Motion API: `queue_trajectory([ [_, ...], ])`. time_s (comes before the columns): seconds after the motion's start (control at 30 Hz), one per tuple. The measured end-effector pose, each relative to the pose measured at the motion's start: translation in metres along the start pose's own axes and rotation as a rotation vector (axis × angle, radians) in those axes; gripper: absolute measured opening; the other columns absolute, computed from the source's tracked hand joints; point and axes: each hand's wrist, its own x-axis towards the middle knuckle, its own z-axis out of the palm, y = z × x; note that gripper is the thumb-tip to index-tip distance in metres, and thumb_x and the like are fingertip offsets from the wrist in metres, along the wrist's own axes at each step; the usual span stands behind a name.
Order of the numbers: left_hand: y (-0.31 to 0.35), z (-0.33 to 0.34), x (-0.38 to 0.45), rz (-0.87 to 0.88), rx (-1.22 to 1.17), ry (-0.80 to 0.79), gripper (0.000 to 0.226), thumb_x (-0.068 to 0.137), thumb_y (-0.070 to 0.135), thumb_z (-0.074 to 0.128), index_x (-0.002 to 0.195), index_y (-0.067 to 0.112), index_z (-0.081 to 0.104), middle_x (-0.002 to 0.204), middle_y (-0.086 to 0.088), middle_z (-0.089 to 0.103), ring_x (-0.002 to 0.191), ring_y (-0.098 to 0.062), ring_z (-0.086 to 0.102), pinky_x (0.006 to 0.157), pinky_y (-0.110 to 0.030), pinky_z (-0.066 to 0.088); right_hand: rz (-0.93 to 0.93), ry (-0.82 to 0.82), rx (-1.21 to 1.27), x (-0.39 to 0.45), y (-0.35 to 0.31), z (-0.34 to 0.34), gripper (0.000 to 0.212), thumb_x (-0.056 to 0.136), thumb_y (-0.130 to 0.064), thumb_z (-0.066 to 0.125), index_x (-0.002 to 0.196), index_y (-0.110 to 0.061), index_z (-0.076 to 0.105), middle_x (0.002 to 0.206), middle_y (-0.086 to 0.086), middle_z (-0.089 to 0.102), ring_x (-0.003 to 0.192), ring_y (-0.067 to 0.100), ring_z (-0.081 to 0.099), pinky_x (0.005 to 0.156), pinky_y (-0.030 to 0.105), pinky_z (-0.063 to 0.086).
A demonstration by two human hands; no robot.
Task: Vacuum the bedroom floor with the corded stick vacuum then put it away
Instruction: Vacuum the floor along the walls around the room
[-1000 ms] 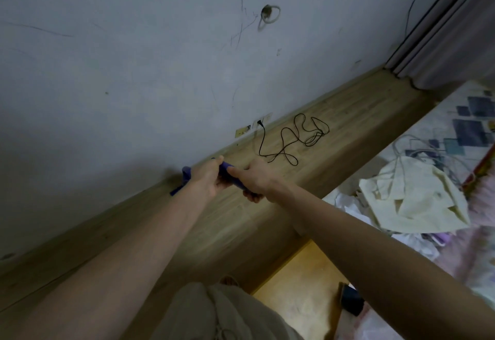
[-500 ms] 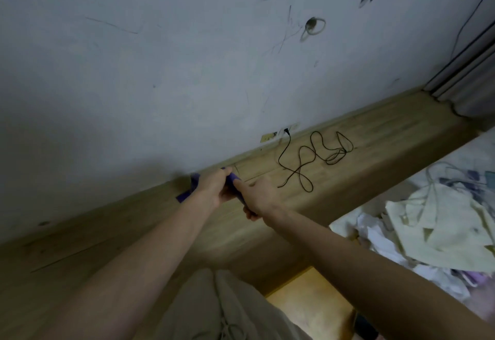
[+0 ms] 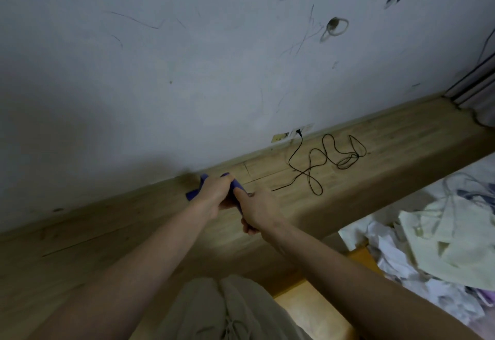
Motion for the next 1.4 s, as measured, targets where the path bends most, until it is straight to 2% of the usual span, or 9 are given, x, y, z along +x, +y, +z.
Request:
queue_trajectory([
  [0.1, 0.005, -0.002, 0.004, 0.015, -0.048, -0.018, 0.031, 0.096, 0.029, 0.057, 0.114, 0.004, 0.056, 0.100, -0.015, 0.064, 0.084, -0.027, 0.063, 0.076, -0.036, 0.051, -0.015, 0.024, 0.019, 0.005, -0.004, 0.002, 0.042, 0.100, -0.037, 0.046, 0.098, 0.002, 0.061, 0.059, 0.007, 0.058, 0.036, 0.011, 0.051, 0.038, 0.021, 0.041],
  [0.27, 0.000, -0.010, 0.008, 0.014, -0.023, 0.014, 0.032, 0.094, 0.029, 0.058, 0.114, 0.005, 0.054, 0.109, -0.017, 0.064, 0.099, -0.032, 0.065, 0.094, -0.047, 0.052, -0.012, 0.008, 0.056, 0.006, 0.005, 0.020, 0.041, 0.101, -0.039, 0.045, 0.097, -0.002, 0.062, 0.063, 0.004, 0.058, 0.043, 0.009, 0.052, 0.040, 0.018, 0.041],
  [0.43, 0.007, -0.011, 0.011, 0.036, -0.073, 0.009, 0.031, 0.095, 0.030, 0.058, 0.114, 0.005, 0.053, 0.107, -0.013, 0.064, 0.099, -0.027, 0.064, 0.089, -0.040, 0.053, 0.042, -0.043, 0.097, 0.013, -0.010, 0.016, 0.039, 0.102, -0.040, 0.042, 0.095, -0.004, 0.057, 0.067, 0.008, 0.061, 0.046, 0.013, 0.055, 0.047, 0.021, 0.048],
  [0.57, -0.008, -0.011, 0.005, -0.011, -0.057, 0.023, 0.033, 0.095, 0.026, 0.057, 0.120, 0.005, 0.052, 0.114, -0.016, 0.060, 0.103, -0.030, 0.061, 0.095, -0.045, 0.051, 0.041, -0.123, 0.027, -0.001, 0.000, 0.015, 0.033, 0.103, -0.039, 0.040, 0.086, -0.013, 0.052, 0.072, 0.005, 0.059, 0.048, 0.008, 0.053, 0.039, 0.015, 0.042],
  [0.77, -0.014, -0.007, 0.004, -0.024, -0.024, 0.012, 0.019, 0.095, 0.027, 0.058, 0.099, 0.009, 0.054, 0.110, -0.014, 0.062, 0.102, -0.029, 0.062, 0.095, -0.045, 0.051, 0.034, -0.076, 0.009, -0.005, 0.008, 0.013, 0.036, 0.102, -0.040, 0.040, 0.087, -0.010, 0.054, 0.065, 0.003, 0.057, 0.041, 0.006, 0.052, 0.037, 0.014, 0.040],
  [0.87, -0.007, -0.005, 0.006, 0.013, -0.012, 0.032, 0.032, 0.094, 0.031, 0.058, 0.113, 0.006, 0.054, 0.112, -0.014, 0.062, 0.105, -0.029, 0.061, 0.097, -0.045, 0.050, 0.013, -0.052, 0.021, -0.001, 0.004, 0.011, 0.038, 0.102, -0.040, 0.040, 0.091, -0.008, 0.057, 0.065, 0.003, 0.058, 0.042, 0.006, 0.052, 0.037, 0.014, 0.038],
  [1.1, -0.010, -0.013, 0.008, 0.002, -0.065, 0.018, 0.020, 0.095, 0.028, 0.057, 0.105, 0.010, 0.055, 0.111, -0.016, 0.064, 0.101, -0.031, 0.064, 0.092, -0.046, 0.053, 0.031, -0.066, 0.074, 0.005, 0.008, 0.028, 0.036, 0.102, -0.039, 0.040, 0.102, -0.008, 0.058, 0.069, 0.004, 0.062, 0.045, 0.007, 0.056, 0.039, 0.016, 0.041],
  [1.23, 0.000, -0.013, 0.002, 0.008, -0.085, 0.014, 0.025, 0.096, 0.024, 0.056, 0.111, 0.005, 0.054, 0.108, -0.019, 0.065, 0.096, -0.031, 0.067, 0.071, -0.037, 0.056, 0.052, -0.116, 0.120, 0.009, -0.001, 0.021, 0.033, 0.102, -0.040, 0.040, 0.095, -0.011, 0.055, 0.076, 0.008, 0.060, 0.051, 0.013, 0.052, 0.043, 0.021, 0.040],
  [1.4, -0.007, 0.007, -0.007, 0.061, -0.091, 0.060, 0.020, 0.093, 0.024, 0.061, 0.101, 0.006, 0.058, 0.103, -0.017, 0.066, 0.091, -0.029, 0.067, 0.083, -0.042, 0.057, -0.006, -0.086, 0.017, 0.005, 0.010, 0.000, 0.035, 0.101, -0.039, 0.045, 0.083, -0.010, 0.056, 0.066, 0.005, 0.058, 0.045, 0.011, 0.049, 0.044, 0.023, 0.041],
])
